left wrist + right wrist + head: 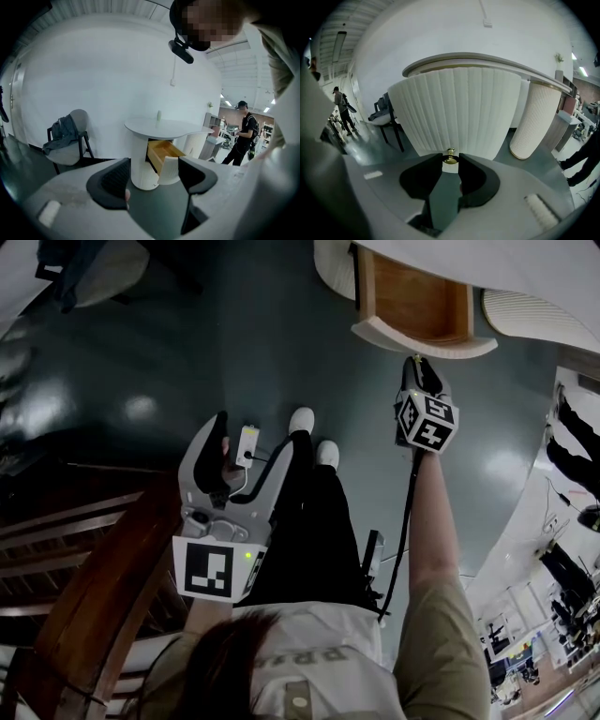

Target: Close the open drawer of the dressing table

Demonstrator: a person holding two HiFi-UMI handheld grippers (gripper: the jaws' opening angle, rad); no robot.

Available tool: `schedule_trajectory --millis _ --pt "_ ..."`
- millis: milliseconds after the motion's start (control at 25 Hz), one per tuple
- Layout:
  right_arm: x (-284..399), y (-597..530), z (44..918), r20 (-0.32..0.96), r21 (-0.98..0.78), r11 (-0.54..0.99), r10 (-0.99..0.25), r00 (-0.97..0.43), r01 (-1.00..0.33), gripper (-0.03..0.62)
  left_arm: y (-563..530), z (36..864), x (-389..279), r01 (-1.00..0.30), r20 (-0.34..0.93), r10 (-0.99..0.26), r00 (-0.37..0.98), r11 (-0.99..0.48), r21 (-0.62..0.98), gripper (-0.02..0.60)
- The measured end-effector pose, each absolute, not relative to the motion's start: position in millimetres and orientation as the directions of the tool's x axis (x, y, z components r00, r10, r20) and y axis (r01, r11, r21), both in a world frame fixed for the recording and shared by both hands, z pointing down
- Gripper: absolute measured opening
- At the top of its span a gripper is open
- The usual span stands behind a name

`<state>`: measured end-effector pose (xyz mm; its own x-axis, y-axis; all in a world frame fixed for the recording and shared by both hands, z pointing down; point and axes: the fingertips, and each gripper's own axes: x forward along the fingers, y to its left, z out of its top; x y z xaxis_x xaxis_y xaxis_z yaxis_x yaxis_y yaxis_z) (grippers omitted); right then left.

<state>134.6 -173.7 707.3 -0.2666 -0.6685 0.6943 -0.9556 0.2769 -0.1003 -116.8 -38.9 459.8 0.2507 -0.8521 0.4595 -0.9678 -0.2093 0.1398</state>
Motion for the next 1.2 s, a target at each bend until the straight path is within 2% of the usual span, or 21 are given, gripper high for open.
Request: schedule_trajectory --millis 1200 --pt "121 -225 700 0.687 -0.082 0.271 -0.682 -0.251 -0.959 0.11 -76 471 -125 -0.961 0.453 -0.848 0.274 -0.225 0.159 0.344"
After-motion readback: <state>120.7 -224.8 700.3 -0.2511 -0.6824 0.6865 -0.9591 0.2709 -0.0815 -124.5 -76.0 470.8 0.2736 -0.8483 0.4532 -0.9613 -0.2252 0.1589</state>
